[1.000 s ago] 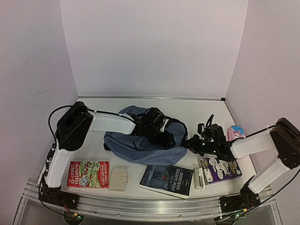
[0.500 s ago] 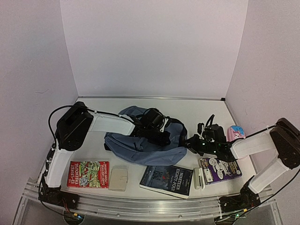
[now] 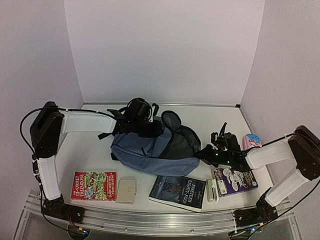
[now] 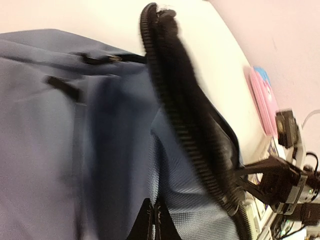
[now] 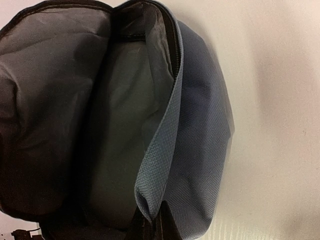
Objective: Pack the student bag
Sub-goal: Adjust the student bag at the center of the board.
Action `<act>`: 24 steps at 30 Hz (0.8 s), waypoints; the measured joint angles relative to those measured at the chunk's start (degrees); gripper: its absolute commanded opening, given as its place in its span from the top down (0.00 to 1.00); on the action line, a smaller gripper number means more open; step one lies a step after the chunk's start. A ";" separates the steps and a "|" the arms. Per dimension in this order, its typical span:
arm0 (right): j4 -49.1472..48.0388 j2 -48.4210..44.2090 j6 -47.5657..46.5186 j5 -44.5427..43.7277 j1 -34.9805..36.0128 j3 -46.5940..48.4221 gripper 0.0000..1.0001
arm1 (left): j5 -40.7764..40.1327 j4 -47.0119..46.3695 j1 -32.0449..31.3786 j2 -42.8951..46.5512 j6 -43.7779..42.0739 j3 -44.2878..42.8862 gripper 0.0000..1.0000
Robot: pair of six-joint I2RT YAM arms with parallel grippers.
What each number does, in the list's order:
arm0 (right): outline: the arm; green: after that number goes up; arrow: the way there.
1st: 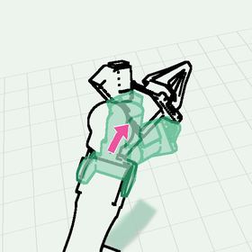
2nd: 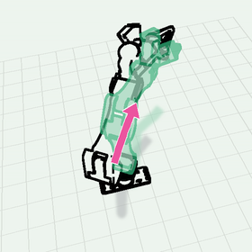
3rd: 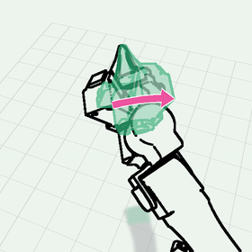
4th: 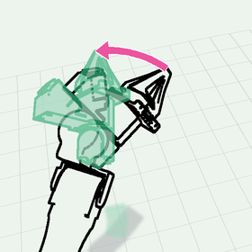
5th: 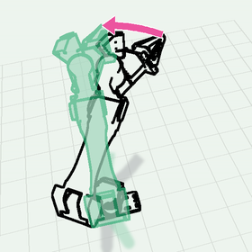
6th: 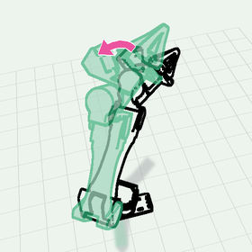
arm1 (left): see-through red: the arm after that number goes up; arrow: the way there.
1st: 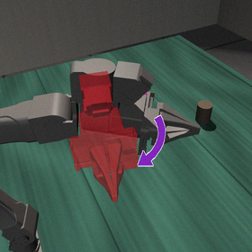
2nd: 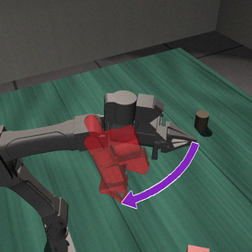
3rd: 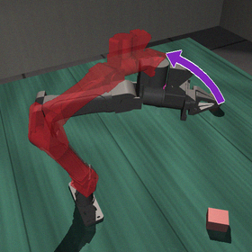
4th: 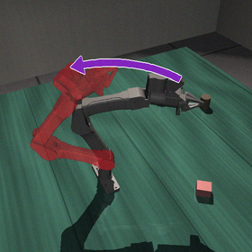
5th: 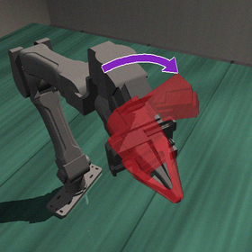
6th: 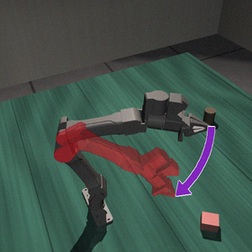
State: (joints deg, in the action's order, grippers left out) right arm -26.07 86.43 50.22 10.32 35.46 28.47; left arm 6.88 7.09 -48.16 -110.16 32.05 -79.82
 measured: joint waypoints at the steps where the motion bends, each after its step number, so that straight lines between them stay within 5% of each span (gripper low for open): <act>1: 1.11 0.00 -0.60 -0.30 0.02 0.65 1.00 | -0.33 -0.27 1.26 1.18 0.21 1.12 1.00; 10: 11.48 0.03 -6.24 -3.26 0.39 9.29 1.00 | -1.84 -4.60 12.07 10.05 1.34 14.57 1.00; 21: 13.96 6.88 -8.11 -3.40 1.11 16.21 1.00 | 0.78 -14.09 15.21 15.90 4.03 28.92 1.00; 24: 14.05 8.87 -8.45 -3.31 1.12 17.55 1.00 | 1.03 -14.76 15.33 15.90 4.80 30.26 0.89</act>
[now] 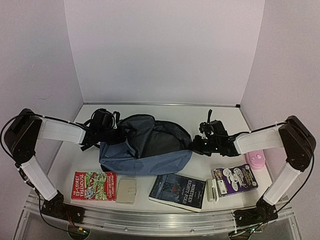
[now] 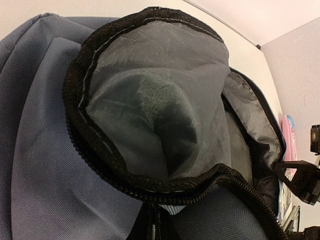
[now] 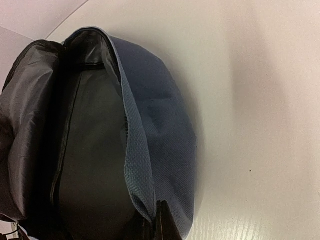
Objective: Pack the student bag
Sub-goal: Adjust the student bag at the center of the board.
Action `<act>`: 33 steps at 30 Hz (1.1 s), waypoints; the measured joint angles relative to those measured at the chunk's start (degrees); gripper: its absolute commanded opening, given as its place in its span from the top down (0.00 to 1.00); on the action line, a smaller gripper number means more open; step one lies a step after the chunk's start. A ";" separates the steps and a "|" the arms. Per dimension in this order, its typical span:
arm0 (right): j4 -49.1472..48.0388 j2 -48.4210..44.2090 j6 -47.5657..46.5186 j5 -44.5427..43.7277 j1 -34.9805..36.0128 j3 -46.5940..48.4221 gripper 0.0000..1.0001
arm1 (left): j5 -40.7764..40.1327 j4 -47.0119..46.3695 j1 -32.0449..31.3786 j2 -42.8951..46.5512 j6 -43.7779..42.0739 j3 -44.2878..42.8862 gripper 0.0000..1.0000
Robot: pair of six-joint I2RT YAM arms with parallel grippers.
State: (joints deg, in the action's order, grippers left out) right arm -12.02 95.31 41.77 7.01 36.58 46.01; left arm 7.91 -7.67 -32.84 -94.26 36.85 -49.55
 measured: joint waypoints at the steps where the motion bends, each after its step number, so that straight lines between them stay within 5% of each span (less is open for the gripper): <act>1: 0.03 0.28 -0.03 0.08 0.02 0.19 1.00 | -0.31 0.05 0.02 0.00 0.61 0.52 0.81; 9: -0.24 0.66 -0.25 0.36 0.12 0.29 1.00 | -6.50 3.96 0.15 6.42 5.16 6.41 0.48; 23: 0.20 1.33 -0.85 0.33 0.15 1.09 1.00 | -17.49 23.16 0.78 32.02 12.19 10.04 0.14; 33: 0.56 2.46 -1.33 0.37 0.39 2.66 1.00 | -5.59 20.87 -3.75 18.32 5.61 -5.01 0.01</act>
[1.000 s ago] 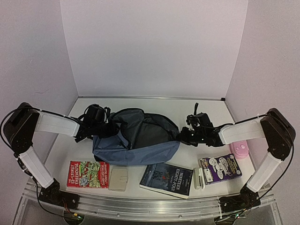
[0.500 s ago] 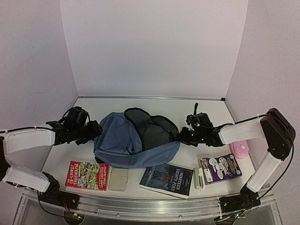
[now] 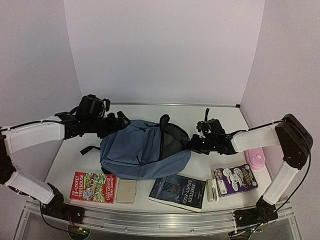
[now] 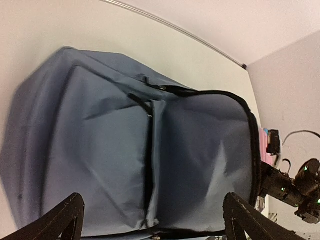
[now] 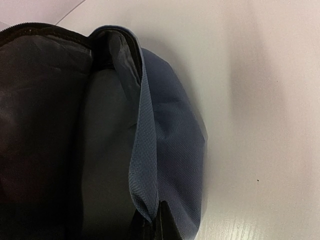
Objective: Pack the student bag
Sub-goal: Adjust the student bag at the center of the board.
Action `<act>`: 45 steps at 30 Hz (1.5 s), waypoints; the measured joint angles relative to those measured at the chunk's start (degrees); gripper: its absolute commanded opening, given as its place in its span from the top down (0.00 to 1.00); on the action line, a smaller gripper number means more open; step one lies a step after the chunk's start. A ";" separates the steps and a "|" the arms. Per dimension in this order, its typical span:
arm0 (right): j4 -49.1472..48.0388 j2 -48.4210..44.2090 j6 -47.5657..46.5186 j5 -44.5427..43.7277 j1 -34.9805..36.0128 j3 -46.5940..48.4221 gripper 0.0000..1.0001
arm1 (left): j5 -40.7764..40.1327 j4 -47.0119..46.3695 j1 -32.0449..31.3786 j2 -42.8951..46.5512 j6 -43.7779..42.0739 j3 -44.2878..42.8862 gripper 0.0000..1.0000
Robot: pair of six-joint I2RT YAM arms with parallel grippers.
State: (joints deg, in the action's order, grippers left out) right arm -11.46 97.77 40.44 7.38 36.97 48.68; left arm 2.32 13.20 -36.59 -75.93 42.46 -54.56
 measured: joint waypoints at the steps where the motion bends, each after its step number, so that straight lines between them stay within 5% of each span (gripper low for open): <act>1: 0.06 0.15 -0.03 0.01 0.00 0.26 1.00 | 0.62 -0.21 -1.57 -2.85 -0.73 -2.45 0.00; 7: 0.27 0.73 -0.21 0.45 0.09 1.47 1.00 | 3.10 -0.21 -10.37 -19.34 -5.12 -18.52 0.00; 15: 0.38 0.78 -0.50 0.95 0.09 1.58 1.00 | 3.32 1.98 -14.91 -30.43 -9.86 -28.94 0.00; 28: 0.38 1.61 -0.51 1.27 0.09 2.15 1.00 | 2.96 6.11 -20.63 -34.04 -18.05 -30.04 0.00; 35: 0.37 2.08 -0.51 1.35 0.09 2.33 1.00 | -4.28 9.59 -23.54 -35.26 -22.00 -30.87 0.02; 38: 0.35 2.11 -0.51 1.35 0.09 2.33 1.00 | -9.10 12.01 -23.86 -37.81 -23.24 -32.16 0.12; 42: 0.35 2.11 -0.51 1.35 0.09 2.33 1.00 | -14.67 15.56 -24.15 -40.41 -23.57 -33.88 0.42; 45: 0.35 2.11 -0.51 1.33 0.09 2.33 1.00 | -19.37 16.69 -24.38 -40.72 -22.36 -34.26 0.51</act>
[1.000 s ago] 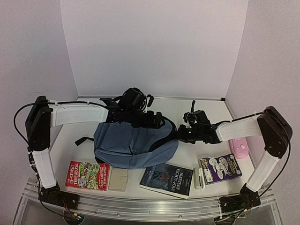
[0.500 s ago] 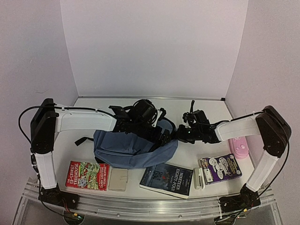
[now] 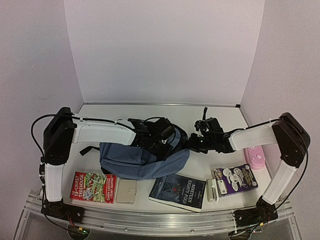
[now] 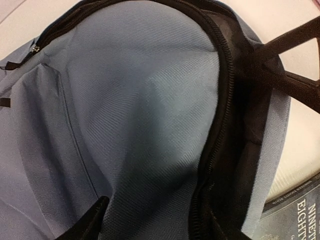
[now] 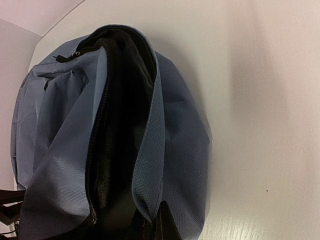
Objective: Pack the student bag
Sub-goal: Adjust the student bag at the center of the board.
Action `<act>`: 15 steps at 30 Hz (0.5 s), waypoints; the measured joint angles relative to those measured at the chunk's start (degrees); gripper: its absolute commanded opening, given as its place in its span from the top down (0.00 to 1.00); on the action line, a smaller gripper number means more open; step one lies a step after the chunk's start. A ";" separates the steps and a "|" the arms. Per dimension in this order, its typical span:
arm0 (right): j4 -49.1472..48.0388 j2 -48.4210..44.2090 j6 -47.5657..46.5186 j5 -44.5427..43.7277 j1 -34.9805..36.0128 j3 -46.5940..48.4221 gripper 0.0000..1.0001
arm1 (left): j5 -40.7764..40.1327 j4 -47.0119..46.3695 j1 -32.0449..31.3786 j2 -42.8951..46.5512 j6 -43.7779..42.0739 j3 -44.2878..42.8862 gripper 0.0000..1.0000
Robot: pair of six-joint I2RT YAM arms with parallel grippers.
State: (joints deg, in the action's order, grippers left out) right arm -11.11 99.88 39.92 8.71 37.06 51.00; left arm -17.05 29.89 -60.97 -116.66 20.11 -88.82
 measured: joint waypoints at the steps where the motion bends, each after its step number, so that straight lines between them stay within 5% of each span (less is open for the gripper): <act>1: 0.00 0.00 0.00 0.00 0.00 0.00 1.00 | -1.19 -0.02 -0.07 0.04 0.48 0.03 0.54; 7: -0.01 0.00 0.00 -0.02 0.00 -0.05 1.00 | -7.31 -0.37 -0.11 1.05 3.74 0.59 0.99; 15: -1.00 -0.08 0.94 -1.33 0.00 -1.96 1.00 | -8.93 -1.77 3.36 6.77 11.98 6.89 1.00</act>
State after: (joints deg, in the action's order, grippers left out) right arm -12.11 99.79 40.86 7.38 37.06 49.05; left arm -25.98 28.12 -57.61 -109.89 32.09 -81.92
